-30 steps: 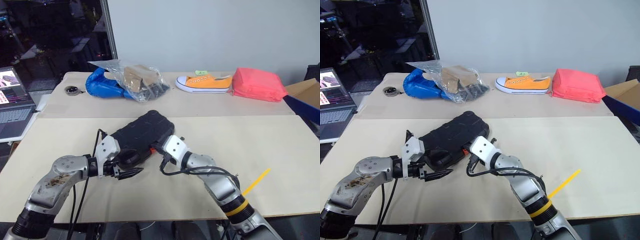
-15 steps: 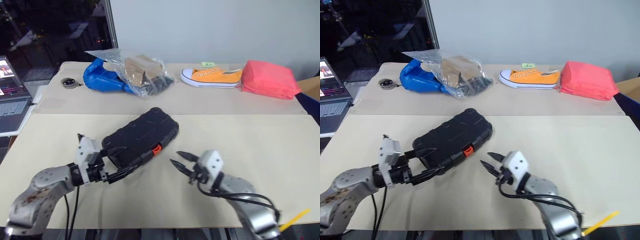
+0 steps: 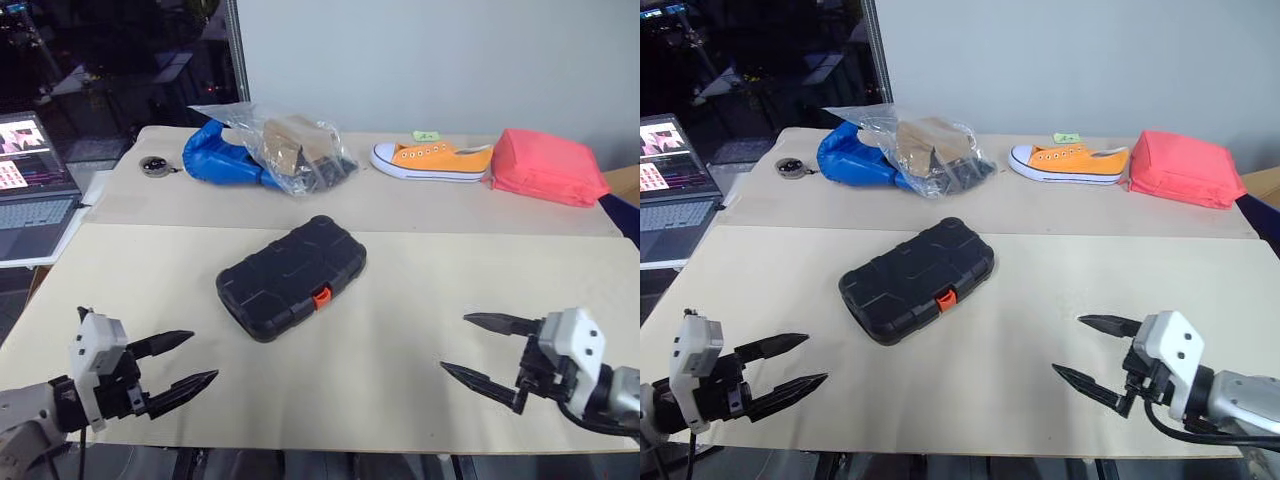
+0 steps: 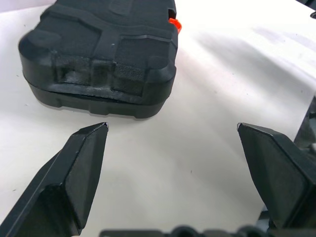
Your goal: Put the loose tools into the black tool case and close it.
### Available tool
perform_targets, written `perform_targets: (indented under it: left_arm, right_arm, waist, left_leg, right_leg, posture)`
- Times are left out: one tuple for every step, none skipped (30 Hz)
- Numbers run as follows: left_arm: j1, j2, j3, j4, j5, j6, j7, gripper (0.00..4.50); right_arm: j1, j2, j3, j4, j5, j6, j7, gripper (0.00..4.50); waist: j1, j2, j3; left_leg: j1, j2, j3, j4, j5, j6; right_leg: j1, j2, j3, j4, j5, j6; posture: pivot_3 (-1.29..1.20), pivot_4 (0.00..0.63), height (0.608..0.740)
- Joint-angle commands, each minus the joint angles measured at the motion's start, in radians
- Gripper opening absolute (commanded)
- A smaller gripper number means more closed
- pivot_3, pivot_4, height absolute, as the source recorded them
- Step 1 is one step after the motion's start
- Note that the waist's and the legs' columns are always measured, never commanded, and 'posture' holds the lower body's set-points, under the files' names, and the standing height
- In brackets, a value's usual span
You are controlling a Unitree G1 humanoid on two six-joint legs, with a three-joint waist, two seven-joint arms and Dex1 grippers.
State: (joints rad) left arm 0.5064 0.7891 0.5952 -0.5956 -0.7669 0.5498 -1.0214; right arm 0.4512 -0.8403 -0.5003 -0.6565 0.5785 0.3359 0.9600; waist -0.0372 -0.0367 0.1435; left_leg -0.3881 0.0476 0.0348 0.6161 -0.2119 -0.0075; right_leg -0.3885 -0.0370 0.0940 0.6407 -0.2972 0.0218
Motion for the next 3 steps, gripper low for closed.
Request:
perform_targets:
  left_arm:
    - [0.008,0.007,0.039,-0.004,0.003,-0.018,-0.013,4.50]
    - [0.013,0.006,0.045,-0.003,-0.012,-0.011,-0.020,4.50]
    - [0.019,0.006,0.048,-0.003,-0.024,-0.003,-0.028,4.50]
  right_arm:
    - [0.004,-0.012,-0.063,-0.002,0.018,-0.010,0.037,4.47]
    - [0.001,-0.010,-0.062,-0.004,0.015,-0.009,0.038,4.47]
    - [-0.003,-0.007,-0.059,-0.002,0.012,-0.010,0.040,4.47]
  waist:
    - [0.000,0.000,0.000]
    - [0.000,0.000,0.000]
    - [0.000,0.000,0.000]
  left_leg:
    - [0.000,0.000,0.001,0.000,0.000,0.000]
    - [0.000,0.000,0.001,0.000,0.000,0.000]
    - [0.000,0.000,0.001,0.000,0.000,0.000]
  right_leg:
    - [0.000,0.000,0.000,0.000,0.000,0.000]
    - [0.000,-0.001,0.000,0.000,0.000,0.000]
    - [0.000,0.000,0.000,0.000,0.000,0.000]
  posture:
    - [0.00,0.150,0.740]
    - [0.00,0.150,0.740]
    - [0.00,0.150,0.740]
